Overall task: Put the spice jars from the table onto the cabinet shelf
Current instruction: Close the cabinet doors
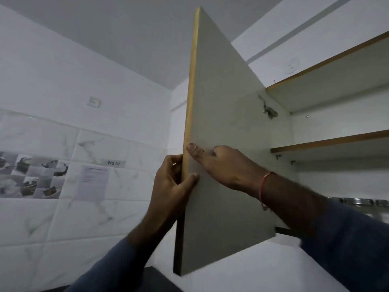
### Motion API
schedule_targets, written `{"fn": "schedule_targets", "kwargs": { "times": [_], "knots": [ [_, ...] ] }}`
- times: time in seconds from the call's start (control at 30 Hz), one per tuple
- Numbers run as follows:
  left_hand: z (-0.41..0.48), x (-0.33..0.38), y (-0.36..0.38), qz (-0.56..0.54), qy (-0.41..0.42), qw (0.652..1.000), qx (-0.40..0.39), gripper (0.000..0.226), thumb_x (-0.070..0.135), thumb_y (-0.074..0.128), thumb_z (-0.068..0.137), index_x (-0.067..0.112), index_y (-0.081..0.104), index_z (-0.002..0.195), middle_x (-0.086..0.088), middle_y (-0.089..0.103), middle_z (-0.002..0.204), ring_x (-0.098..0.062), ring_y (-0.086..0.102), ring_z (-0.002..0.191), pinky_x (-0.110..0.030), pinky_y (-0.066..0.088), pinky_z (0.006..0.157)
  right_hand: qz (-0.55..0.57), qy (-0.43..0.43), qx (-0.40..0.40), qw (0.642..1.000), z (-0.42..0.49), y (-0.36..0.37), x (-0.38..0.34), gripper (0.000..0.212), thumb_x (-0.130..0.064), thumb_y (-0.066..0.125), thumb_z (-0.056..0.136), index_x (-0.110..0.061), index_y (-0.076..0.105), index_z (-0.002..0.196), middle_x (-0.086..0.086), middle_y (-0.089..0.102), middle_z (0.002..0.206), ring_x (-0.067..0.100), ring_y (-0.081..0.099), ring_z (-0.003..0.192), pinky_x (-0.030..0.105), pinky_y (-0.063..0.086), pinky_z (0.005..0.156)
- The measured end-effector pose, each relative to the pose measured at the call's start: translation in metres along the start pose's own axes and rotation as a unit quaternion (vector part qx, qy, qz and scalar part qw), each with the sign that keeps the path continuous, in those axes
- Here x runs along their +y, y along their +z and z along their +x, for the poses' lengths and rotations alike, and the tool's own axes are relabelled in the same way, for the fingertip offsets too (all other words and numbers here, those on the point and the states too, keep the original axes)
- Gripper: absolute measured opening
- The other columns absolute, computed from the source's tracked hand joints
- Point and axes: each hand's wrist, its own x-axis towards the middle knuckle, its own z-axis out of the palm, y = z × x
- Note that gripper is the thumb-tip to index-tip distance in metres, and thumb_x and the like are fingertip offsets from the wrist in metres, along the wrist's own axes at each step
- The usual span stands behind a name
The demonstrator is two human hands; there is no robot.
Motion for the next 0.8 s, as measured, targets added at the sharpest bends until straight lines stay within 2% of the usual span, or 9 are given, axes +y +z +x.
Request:
{"fn": "schedule_targets", "kwargs": {
  "times": [0.1, 0.17, 0.23, 0.37, 0.5, 0.6, 0.7, 0.77, 0.8],
  "knots": [
    [-0.023, 0.027, 0.056, -0.085, 0.069, 0.993, -0.035, 0.033, 0.004, 0.062, 0.078, 0.012, 0.056, 0.11, 0.001, 0.07, 0.104, -0.014, 0.068, 0.098, -0.025, 0.056, 0.079, -0.011, 0.012, 0.034, 0.999, -0.034, -0.038, 0.013, 0.073, -0.081, 0.038, 0.078, -0.014, 0.064, 0.09, 0.0, 0.068, 0.083, 0.014, 0.066, 0.077, 0.035, 0.055, 0.075],
    [-0.036, 0.04, 0.09, -0.136, 0.089, 0.984, -0.068, 0.039, 0.0, 0.06, 0.078, 0.01, 0.054, 0.115, 0.001, 0.068, 0.107, -0.014, 0.066, 0.104, -0.026, 0.055, 0.083, 0.008, 0.021, 0.045, 0.999, -0.051, -0.057, 0.028, 0.063, -0.079, 0.047, 0.076, -0.022, 0.065, 0.095, -0.006, 0.071, 0.085, 0.009, 0.069, 0.074, 0.035, 0.059, 0.07],
    [-0.049, 0.046, 0.133, -0.182, 0.099, 0.971, -0.12, 0.055, 0.003, 0.063, 0.079, 0.013, 0.045, 0.13, 0.004, 0.063, 0.121, -0.012, 0.059, 0.117, -0.029, 0.052, 0.092, 0.038, 0.029, 0.066, 0.997, -0.071, -0.082, 0.05, 0.047, -0.069, 0.051, 0.081, -0.027, 0.067, 0.096, -0.008, 0.072, 0.085, 0.005, 0.07, 0.075, 0.029, 0.058, 0.07],
    [-0.075, 0.051, 0.233, -0.186, 0.138, 0.96, -0.157, 0.087, 0.027, 0.061, 0.079, 0.022, 0.014, 0.152, 0.011, 0.025, 0.157, -0.003, 0.021, 0.145, -0.036, 0.027, 0.118, 0.081, 0.071, 0.151, 0.983, -0.115, -0.136, 0.097, 0.03, -0.05, 0.054, 0.091, -0.025, 0.068, 0.098, -0.003, 0.075, 0.089, 0.01, 0.072, 0.082, 0.038, 0.059, 0.08],
    [-0.094, 0.052, 0.352, -0.015, 0.22, 0.973, -0.067, 0.086, 0.033, 0.052, 0.076, 0.013, 0.015, 0.151, -0.005, 0.016, 0.16, -0.015, 0.012, 0.148, -0.041, 0.016, 0.119, 0.085, 0.158, 0.247, 0.952, -0.143, -0.188, 0.173, 0.027, -0.043, 0.054, 0.094, -0.024, 0.071, 0.103, -0.005, 0.076, 0.093, 0.012, 0.072, 0.09, 0.041, 0.057, 0.088],
    [-0.095, 0.039, 0.418, 0.134, 0.206, 0.966, -0.075, 0.092, 0.038, 0.041, 0.074, 0.011, 0.0, 0.152, -0.014, 0.025, 0.154, -0.028, 0.025, 0.143, -0.046, 0.021, 0.111, 0.128, 0.216, 0.273, 0.929, -0.141, -0.205, 0.223, 0.03, -0.037, 0.05, 0.097, -0.018, 0.07, 0.108, -0.002, 0.076, 0.097, 0.015, 0.071, 0.094, 0.04, 0.055, 0.092],
    [-0.094, 0.023, 0.467, 0.209, 0.179, 0.957, -0.097, 0.072, 0.041, 0.025, 0.087, 0.003, 0.018, 0.148, -0.019, 0.026, 0.154, -0.035, 0.028, 0.142, -0.05, 0.02, 0.11, 0.116, 0.24, 0.288, 0.92, -0.134, -0.219, 0.266, 0.031, -0.035, 0.047, 0.099, -0.017, 0.069, 0.11, 0.0, 0.074, 0.1, 0.016, 0.068, 0.098, 0.037, 0.053, 0.094],
    [-0.093, 0.017, 0.486, 0.234, 0.167, 0.95, -0.126, 0.074, 0.049, 0.009, 0.092, 0.001, 0.024, 0.146, -0.021, 0.024, 0.155, -0.036, 0.024, 0.143, -0.051, 0.019, 0.11, 0.115, 0.247, 0.286, 0.919, -0.129, -0.226, 0.291, 0.031, -0.035, 0.046, 0.099, -0.016, 0.068, 0.109, 0.001, 0.073, 0.101, 0.016, 0.067, 0.098, 0.038, 0.052, 0.096],
    [-0.093, 0.013, 0.491, 0.246, 0.174, 0.945, -0.13, 0.074, 0.05, 0.016, 0.092, 0.002, 0.021, 0.147, -0.021, 0.022, 0.156, -0.035, 0.02, 0.145, -0.051, 0.017, 0.111, 0.121, 0.249, 0.283, 0.918, -0.128, -0.229, 0.301, 0.031, -0.035, 0.046, 0.1, -0.016, 0.068, 0.108, 0.001, 0.073, 0.1, 0.016, 0.067, 0.097, 0.038, 0.053, 0.095]
  ]
}}
